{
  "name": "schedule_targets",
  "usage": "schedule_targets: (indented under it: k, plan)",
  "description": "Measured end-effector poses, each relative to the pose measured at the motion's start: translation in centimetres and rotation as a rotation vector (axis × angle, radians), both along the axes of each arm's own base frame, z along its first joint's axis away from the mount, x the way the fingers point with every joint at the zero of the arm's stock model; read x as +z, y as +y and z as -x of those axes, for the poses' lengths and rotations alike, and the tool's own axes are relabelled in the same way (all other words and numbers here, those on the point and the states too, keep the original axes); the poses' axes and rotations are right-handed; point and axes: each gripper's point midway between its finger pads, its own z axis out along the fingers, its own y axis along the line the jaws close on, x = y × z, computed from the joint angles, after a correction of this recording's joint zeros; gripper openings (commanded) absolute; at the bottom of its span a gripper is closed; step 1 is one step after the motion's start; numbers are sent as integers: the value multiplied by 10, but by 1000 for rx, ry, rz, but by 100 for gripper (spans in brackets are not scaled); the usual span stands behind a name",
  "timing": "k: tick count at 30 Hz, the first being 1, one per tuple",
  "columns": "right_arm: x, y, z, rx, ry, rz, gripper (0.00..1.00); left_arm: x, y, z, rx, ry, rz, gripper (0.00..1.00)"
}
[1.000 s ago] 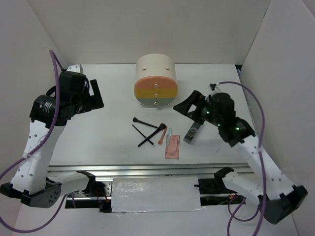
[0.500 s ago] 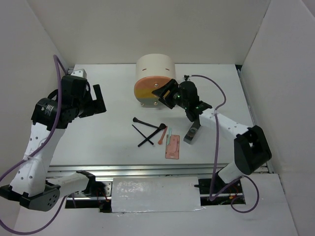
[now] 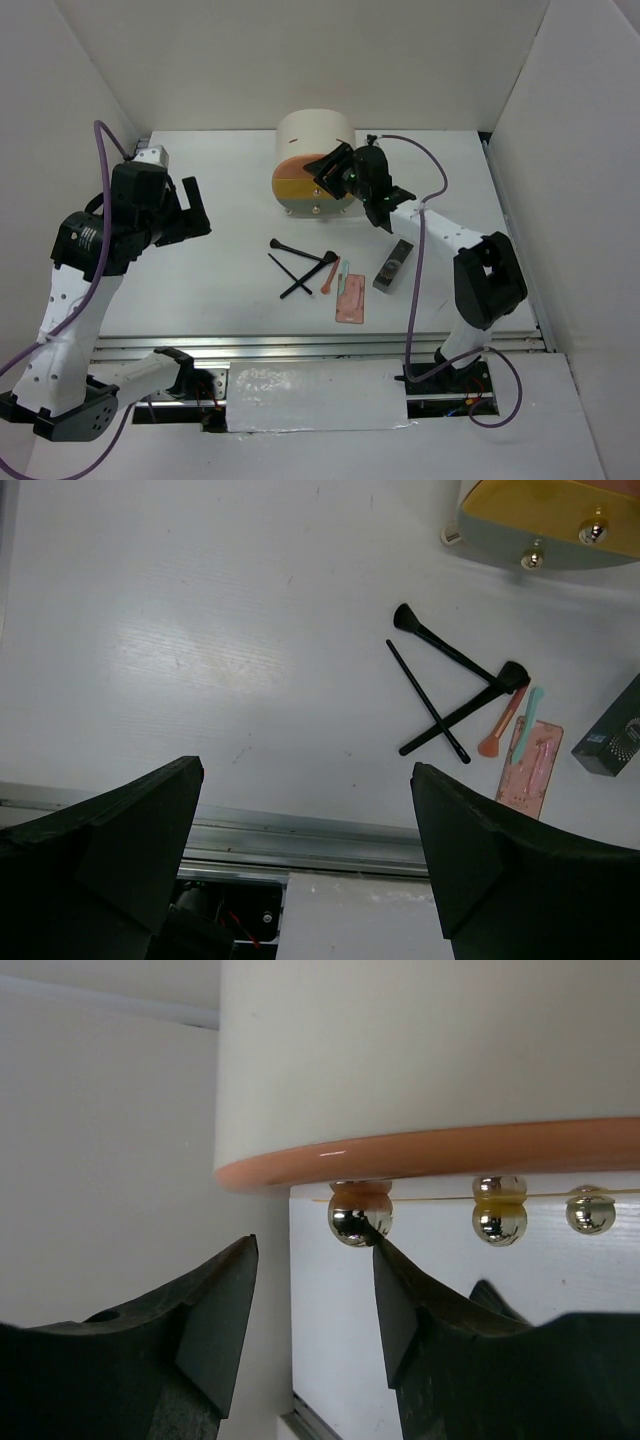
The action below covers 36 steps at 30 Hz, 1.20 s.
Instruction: Organize the makeup
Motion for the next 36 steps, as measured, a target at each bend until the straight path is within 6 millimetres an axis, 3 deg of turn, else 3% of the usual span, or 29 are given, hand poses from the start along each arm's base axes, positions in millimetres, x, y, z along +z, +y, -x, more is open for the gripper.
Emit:
schedule_targets:
  k: [13, 24, 36]
  plan:
    - [-11, -9, -18, -29, 17, 19, 52, -2, 1, 4, 1, 10, -3, 99]
    - [-15, -7, -27, -2, 25, 32, 23, -2, 2, 4, 2, 10, -5, 100]
    - [-19, -6, -18, 46, 1, 17, 18, -3, 1, 3, 1, 12, -5, 99]
